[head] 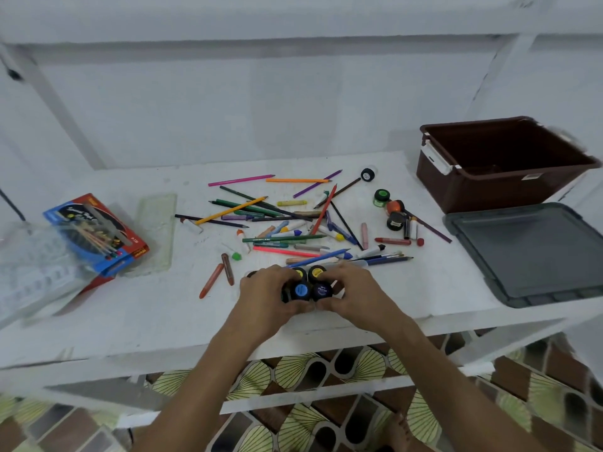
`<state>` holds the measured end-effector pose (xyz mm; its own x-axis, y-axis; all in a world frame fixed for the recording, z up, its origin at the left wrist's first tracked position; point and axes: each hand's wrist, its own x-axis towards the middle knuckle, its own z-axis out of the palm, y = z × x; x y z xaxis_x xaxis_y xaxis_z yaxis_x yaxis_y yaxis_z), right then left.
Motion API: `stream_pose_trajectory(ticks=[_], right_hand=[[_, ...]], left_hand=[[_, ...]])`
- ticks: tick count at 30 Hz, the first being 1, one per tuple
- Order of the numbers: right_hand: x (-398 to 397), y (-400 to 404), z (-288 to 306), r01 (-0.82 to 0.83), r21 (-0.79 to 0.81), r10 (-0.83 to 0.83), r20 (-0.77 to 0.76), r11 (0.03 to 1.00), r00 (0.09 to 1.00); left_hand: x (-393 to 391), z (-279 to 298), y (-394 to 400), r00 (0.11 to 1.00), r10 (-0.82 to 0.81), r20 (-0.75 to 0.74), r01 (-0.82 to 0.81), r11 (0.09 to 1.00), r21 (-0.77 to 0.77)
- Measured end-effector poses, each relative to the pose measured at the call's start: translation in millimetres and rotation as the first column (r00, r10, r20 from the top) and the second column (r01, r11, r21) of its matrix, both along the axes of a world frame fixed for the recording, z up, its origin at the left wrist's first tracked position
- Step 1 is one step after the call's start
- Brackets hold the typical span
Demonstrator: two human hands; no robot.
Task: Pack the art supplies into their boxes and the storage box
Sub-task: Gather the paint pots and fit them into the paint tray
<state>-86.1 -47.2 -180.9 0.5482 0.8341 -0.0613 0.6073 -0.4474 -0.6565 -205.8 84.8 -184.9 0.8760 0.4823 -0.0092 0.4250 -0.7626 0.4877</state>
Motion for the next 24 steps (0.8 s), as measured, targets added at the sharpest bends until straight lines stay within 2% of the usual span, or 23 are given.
stream_pose_trajectory(ticks=[7, 14, 20, 24], right_hand=[[2, 2, 0, 0.009, -0.027, -0.010, -0.044, 1.000, 0.999], [7, -5, -2, 0.020, 0.016, -0.018, -0.135, 1.000, 0.991], [13, -7, -9, 0.023, 0.005, -0.022, -0.151, 1.000, 0.988], [17, -8, -9, 0.008, 0.020, -0.004, -0.193, 1.000, 0.981]], left_hand=[[1, -5, -2, 0.998, 0.011, -0.065, -0.009, 0.999, 0.039], [-6, -9, 0, 1.000, 0.026, 0.015, -0.025, 0.999, -0.039], [-7, -9, 4, 0.999, -0.036, 0.023, 0.037, 0.999, -0.014], [-3, -1, 10, 0.998, -0.055, -0.013, 0.054, 0.993, -0.106]])
